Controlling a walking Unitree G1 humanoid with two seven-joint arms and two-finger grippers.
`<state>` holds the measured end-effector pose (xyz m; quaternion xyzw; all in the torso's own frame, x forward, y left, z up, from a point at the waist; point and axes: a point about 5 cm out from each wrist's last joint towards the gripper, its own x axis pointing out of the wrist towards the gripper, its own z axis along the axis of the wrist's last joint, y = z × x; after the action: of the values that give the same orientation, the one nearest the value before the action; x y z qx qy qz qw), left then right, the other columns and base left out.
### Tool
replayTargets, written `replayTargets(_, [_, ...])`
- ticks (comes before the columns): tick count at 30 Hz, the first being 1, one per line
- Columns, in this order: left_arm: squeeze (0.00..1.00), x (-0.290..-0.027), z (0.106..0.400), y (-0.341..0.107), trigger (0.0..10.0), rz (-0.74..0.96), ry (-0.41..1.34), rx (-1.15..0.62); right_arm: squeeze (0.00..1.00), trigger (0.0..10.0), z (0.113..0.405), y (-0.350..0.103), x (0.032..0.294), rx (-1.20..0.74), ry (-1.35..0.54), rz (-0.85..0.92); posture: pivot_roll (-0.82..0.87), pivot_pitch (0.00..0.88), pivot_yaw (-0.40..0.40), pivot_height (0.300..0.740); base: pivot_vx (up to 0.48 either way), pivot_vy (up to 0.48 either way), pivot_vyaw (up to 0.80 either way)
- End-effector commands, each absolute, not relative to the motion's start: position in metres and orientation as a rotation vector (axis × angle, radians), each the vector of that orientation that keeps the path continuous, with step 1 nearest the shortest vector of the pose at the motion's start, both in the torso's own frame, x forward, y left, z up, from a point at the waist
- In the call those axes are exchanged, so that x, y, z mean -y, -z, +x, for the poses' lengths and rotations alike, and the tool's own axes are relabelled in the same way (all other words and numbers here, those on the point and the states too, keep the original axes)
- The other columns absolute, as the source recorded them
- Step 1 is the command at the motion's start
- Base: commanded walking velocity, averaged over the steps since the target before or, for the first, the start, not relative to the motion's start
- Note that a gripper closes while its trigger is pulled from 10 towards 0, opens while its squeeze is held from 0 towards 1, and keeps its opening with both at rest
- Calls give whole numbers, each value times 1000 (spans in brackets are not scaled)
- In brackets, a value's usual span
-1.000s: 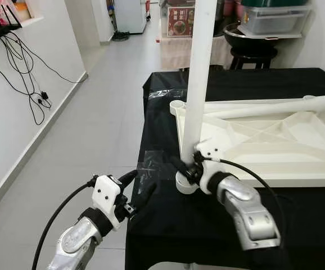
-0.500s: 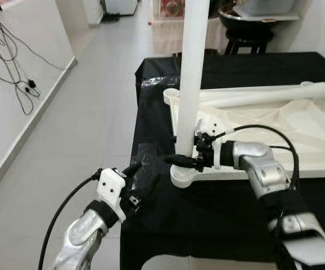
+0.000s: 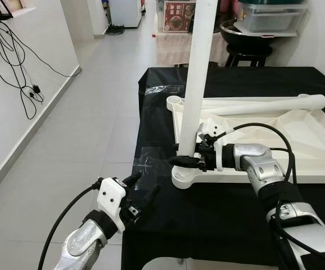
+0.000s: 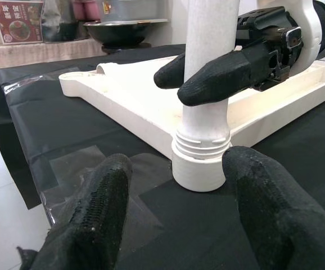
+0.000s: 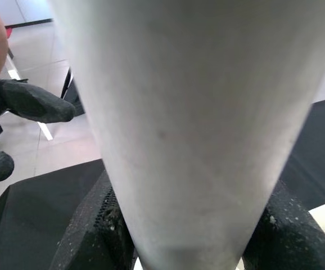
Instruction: Building children table
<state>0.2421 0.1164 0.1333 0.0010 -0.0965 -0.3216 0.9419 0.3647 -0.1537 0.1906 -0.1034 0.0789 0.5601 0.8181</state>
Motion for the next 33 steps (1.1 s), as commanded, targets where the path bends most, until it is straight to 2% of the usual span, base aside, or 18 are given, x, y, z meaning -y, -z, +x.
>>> replayTargets(1, [0,-117,240,-134,10000,7,658,200,0,0,362,-189,163,-146,-1176,-190,-82,107,-9,740,0,0,0])
replayTargets(4, [0,-117,240,-134,10000,7,658,200,0,0,362,-189,163,-146,-1176,-190,-82,107,-9,740,0,0,0])
replayTargets(5, [0,-118,240,-134,10000,7,658,201,0,0,361,-187,165,-134,-1143,-196,-83,108,-9,740,0,0,0])
replayTargets(6, [0,-120,241,-135,10000,8,656,202,0,0,358,-177,161,-104,-987,-183,-96,122,-3,740,0,0,0])
replayTargets(8, [0,-120,241,-135,10000,8,656,202,0,0,358,-177,161,-104,-987,-183,-96,122,-3,740,0,0,0])
replayTargets(9, [0,-122,242,-135,10000,9,652,203,0,0,354,-166,152,-62,-764,-142,-111,128,8,740,0,0,0])
replayTargets(10, [0,-122,242,-135,10000,9,652,203,0,0,354,-166,152,-62,-764,-142,-111,128,8,740,0,0,0])
replayTargets(11, [0,-124,243,-136,10000,10,650,204,0,0,337,-143,136,-80,-575,-132,-129,132,24,740,0,0,0])
replayTargets(12, [0,-124,243,-136,10000,10,650,204,0,0,337,-143,136,-80,-575,-132,-129,132,24,740,0,0,0])
replayTargets(13, [0,-126,244,-136,10000,11,654,203,0,0,325,-147,123,2,-509,-299,-131,131,27,740,0,0,0])
replayTargets(23, [0,-125,248,-136,10000,4,654,206,0,0,329,-140,117,-23,-552,-342,-132,118,16,740,0,0,0])
replayTargets(24, [0,-126,248,-137,10000,6,641,210,0,10000,330,-142,118,-24,-555,-286,-127,115,15,740,0,0,0])
replayTargets(25, [0,-126,248,-137,10000,6,641,210,0,10000,330,-142,118,-24,-555,-286,-127,115,15,740,0,0,0])
replayTargets(26, [0,-126,249,-137,10000,8,634,212,51,10000,332,-146,121,-24,-580,-182,-122,115,15,740,0,0,0])
replayTargets(27, [0,-125,249,-137,10000,8,635,211,1000,10000,334,-153,122,-15,-646,-96,-121,114,16,740,0,0,0])
replayTargets(30, [0,-124,248,-137,10000,7,639,210,1000,10000,333,-161,120,0,-693,-57,-120,115,16,740,0,0,0])
replayTargets(32, [0,-123,248,-137,10000,5,652,206,1000,10000,333,-180,116,46,-853,-117,-120,112,16,740,0,0,0])
replayTargets(33, [0,-123,248,-137,10000,5,652,206,1000,10000,333,-180,116,46,-853,-117,-120,112,16,740,0,0,0])
